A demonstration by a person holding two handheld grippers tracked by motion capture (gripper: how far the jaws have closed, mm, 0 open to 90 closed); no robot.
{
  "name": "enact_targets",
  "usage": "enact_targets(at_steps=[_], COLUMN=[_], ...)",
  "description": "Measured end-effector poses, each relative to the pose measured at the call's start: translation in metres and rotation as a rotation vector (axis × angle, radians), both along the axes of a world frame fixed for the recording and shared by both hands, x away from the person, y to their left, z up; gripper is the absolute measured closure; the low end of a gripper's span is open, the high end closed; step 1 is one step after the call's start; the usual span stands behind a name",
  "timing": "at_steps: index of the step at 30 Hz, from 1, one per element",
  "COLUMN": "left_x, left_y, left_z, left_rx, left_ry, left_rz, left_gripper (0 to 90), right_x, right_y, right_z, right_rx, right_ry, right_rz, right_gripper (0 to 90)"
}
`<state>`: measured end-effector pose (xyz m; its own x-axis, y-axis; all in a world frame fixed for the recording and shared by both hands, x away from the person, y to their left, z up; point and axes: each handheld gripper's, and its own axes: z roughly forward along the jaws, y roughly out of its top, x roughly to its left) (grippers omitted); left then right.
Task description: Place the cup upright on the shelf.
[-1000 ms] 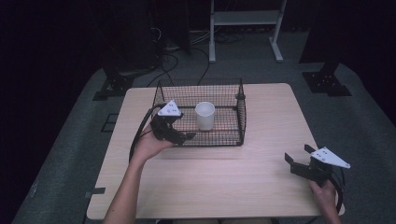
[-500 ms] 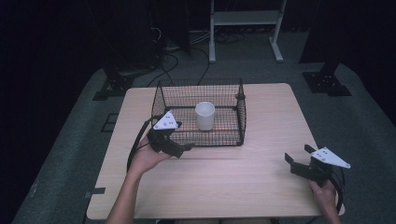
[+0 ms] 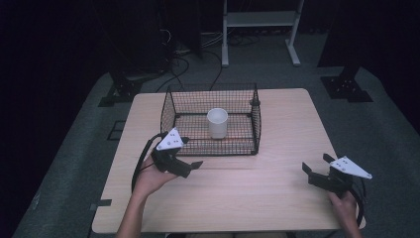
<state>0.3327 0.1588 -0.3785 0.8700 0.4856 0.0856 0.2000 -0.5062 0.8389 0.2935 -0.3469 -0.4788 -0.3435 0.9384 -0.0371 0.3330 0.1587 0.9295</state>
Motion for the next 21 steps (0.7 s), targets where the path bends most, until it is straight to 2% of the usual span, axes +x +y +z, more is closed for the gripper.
enact_targets(at_steps=[2, 14, 21], left_x=[-0.004, -0.018, -0.026], left_y=[0.001, 0.01, 0.011], left_z=[-0.001, -0.011, -0.018], left_rx=[-0.003, -0.026, -0.034], left_ry=[-0.011, -0.012, 0.002], left_rz=[0.002, 0.015, 0.011], left_gripper=[7.8, 7.8, 7.8], right_x=[0.0, 0.0, 0.0], right_y=[0.0, 0.0, 0.0], right_z=[0.0, 0.0, 0.0], right_rx=[0.001, -0.002, -0.003], right_ry=[0.0, 0.0, -0.001], right_rz=[0.0, -0.002, -0.001], right_gripper=[13.0, 13.0, 13.0])
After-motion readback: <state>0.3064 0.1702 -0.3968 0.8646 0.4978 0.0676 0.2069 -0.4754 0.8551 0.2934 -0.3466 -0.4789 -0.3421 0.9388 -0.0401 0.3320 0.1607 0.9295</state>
